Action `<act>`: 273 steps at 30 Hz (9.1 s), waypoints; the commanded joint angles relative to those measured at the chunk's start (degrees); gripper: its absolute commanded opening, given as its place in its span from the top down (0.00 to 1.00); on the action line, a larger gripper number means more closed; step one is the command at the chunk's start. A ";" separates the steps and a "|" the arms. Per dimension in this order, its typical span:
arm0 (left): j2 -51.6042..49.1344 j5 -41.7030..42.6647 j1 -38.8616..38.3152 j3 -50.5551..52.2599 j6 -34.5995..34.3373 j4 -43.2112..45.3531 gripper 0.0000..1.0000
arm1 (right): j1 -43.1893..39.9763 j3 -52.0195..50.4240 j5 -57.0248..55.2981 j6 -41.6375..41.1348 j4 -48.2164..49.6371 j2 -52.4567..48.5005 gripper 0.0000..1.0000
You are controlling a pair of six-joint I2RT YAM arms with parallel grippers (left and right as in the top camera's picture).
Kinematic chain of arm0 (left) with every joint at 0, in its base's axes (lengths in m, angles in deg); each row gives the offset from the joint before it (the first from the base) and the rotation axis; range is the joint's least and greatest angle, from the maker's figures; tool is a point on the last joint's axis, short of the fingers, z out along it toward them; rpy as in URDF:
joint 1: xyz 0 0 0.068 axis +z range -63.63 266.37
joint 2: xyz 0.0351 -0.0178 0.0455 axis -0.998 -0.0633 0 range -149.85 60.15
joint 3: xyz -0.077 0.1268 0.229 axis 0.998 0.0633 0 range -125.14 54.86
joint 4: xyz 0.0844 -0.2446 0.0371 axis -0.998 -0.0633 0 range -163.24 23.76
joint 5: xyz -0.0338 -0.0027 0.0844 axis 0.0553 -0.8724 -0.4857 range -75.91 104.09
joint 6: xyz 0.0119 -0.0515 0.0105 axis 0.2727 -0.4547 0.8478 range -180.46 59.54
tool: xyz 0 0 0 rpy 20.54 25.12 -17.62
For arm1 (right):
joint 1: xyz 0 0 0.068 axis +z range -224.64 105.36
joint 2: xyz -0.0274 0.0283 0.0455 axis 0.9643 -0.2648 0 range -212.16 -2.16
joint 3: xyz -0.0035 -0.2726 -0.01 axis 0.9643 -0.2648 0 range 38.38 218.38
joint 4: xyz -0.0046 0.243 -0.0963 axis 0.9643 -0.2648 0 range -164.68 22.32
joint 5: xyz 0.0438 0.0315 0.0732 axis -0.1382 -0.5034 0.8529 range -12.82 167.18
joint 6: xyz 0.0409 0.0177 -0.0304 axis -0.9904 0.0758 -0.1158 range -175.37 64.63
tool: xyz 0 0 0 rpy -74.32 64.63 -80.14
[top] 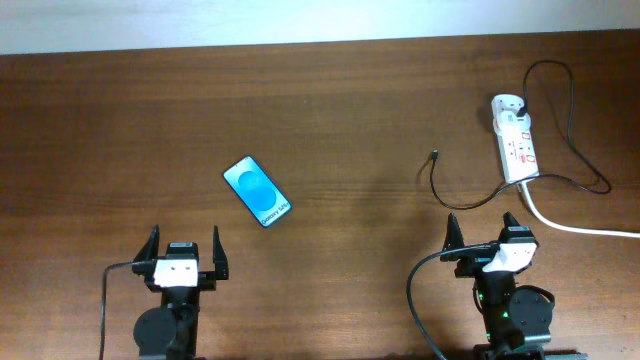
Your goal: Plug charger to phone and switch on socket
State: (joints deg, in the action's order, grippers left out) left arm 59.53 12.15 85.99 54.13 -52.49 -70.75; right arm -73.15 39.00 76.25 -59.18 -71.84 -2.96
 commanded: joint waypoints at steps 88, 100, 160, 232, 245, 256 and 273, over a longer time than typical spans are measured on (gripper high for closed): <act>-90.82 -4.39 -16.63 -92.76 -29.24 -50.53 0.01 | 0.37 -0.31 0.50 0.42 -0.39 0.44 0.01; -102.29 -8.94 -16.85 -104.28 -30.71 -61.05 0.01 | 0.37 -0.31 0.50 0.42 -0.39 0.44 0.01; -125.81 2.21 -12.20 -90.49 -50.86 -55.21 0.01 | 0.37 -0.31 0.50 0.42 -0.39 0.44 0.01; -125.74 74.90 -7.69 -95.97 -30.12 -66.27 0.35 | 0.37 -0.31 0.50 0.42 -0.39 0.44 0.01; -125.74 72.24 -7.69 -95.97 -30.14 -66.03 0.35 | 0.37 -0.31 0.50 0.42 -0.39 0.44 0.01; -125.74 67.47 -7.69 -95.97 -32.39 -54.80 0.36 | 0.37 -0.31 0.42 0.39 2.80 0.44 0.01; -125.74 70.34 -7.72 -98.57 -33.62 -52.98 0.35 | 0.37 10.34 25.59 -30.82 -7.06 -5.03 0.02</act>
State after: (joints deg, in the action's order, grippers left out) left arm -65.97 78.40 77.84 -42.66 -85.78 -123.80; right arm -73.15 42.17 105.67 -94.72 -75.23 -4.82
